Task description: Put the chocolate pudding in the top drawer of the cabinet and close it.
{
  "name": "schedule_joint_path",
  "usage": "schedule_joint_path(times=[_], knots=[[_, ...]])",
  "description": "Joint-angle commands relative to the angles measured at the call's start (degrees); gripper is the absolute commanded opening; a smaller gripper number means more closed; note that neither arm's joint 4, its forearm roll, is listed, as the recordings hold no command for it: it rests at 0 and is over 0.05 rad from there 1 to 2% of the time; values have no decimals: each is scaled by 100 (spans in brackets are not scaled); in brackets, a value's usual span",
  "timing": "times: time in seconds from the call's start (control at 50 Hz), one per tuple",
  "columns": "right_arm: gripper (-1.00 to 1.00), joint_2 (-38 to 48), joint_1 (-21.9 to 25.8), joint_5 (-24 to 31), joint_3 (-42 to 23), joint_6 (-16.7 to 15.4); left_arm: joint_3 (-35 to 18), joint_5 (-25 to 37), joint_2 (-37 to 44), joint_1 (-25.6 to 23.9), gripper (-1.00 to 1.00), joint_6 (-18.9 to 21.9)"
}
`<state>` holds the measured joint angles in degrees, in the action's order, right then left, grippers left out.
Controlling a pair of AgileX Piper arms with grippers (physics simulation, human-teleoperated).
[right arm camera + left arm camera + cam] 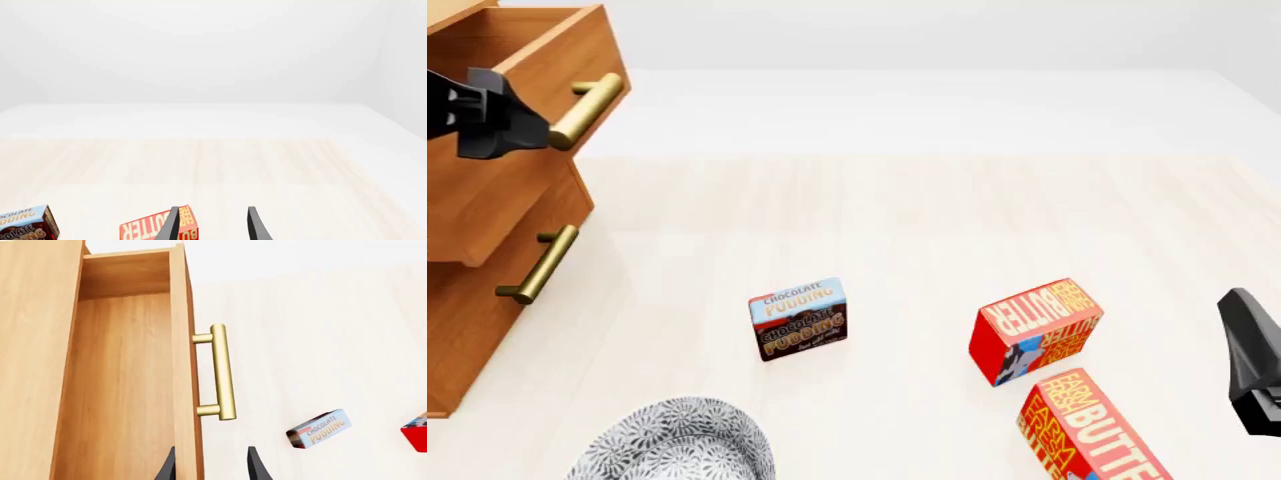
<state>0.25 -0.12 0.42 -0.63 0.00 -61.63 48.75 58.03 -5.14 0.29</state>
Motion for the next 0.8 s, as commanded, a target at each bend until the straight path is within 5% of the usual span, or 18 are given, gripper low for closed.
schedule_joint_path(times=[0.02, 0.8], knots=[[100, 6, 2, -16, 16, 7, 753, -155, 267, -168, 100, 45], [100, 7, 2, -15, 16, 8, 722, -275, 489, -1337, 100, 3]])
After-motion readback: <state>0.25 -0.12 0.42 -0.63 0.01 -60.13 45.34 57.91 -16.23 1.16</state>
